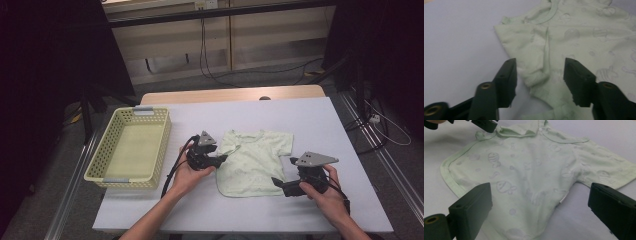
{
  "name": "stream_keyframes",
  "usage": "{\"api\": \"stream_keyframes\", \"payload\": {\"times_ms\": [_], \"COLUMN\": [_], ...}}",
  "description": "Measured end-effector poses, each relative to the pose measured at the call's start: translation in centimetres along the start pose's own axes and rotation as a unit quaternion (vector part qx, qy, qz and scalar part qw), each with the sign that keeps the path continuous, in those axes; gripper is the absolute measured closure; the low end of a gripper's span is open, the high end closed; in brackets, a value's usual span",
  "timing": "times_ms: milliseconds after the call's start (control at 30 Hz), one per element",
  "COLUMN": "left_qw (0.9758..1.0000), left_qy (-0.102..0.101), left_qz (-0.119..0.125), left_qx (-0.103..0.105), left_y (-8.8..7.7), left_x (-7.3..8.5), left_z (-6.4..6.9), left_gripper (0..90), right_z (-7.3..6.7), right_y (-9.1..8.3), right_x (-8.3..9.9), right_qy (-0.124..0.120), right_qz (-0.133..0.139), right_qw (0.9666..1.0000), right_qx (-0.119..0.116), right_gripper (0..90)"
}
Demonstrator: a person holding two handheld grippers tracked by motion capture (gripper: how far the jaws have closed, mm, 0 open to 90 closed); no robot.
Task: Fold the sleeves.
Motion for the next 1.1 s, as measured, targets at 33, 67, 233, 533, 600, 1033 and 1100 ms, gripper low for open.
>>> {"api": "stream_keyframes", "payload": {"times_ms": [33,67,233,533,600,1033,1100], "left_qw": [1.0000,1.0000,0.9997,0.9990,0.9987,0.9980,0.9981], "left_qy": [-0.003,-0.005,-0.015,-0.024,-0.033,-0.039,-0.031], "left_qz": [0.002,0.006,0.010,0.025,0.036,0.042,0.042], "left_qx": [-0.002,-0.004,-0.014,-0.028,-0.014,-0.025,-0.031], "left_y": [-0.2,-0.5,-1.6,-3.8,-4.3,-5.9,-6.2], "left_x": [0.2,0.3,0.9,1.6,2.0,3.7,3.9], "left_z": [-0.1,-0.2,-0.5,-0.5,-0.2,0.0,0.0], "left_gripper": [35.3,31.6,16.6,5.1,5.1,5.2,5.2], "right_z": [0.0,0.0,0.0,0.4,0.5,1.9,2.1], "right_y": [0.0,0.0,0.0,0.1,0.1,0.2,0.3], "right_x": [0.0,0.0,-0.1,-0.3,-0.4,-0.8,-0.8], "right_qy": [0.000,0.000,0.002,0.013,0.014,0.021,0.022], "right_qz": [-0.001,-0.001,0.000,0.004,0.005,0.007,0.003], "right_qw": [1.0000,1.0000,1.0000,0.9999,0.9999,0.9996,0.9996], "right_qx": [0.000,0.000,0.000,0.000,0.000,0.017,0.017], "right_gripper": [5.3,5.4,6.2,7.8,7.8,9.2,9.8]}}
Point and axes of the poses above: each handheld gripper's, and its own axes: y roughly forward along the jaws, x roughly out of its underside, z roughly to its right, the point moved 6 cm from there along y, roughly forward along the jaws, and after that the axes turned 4 degrees about -x, right-handed, at the moved point
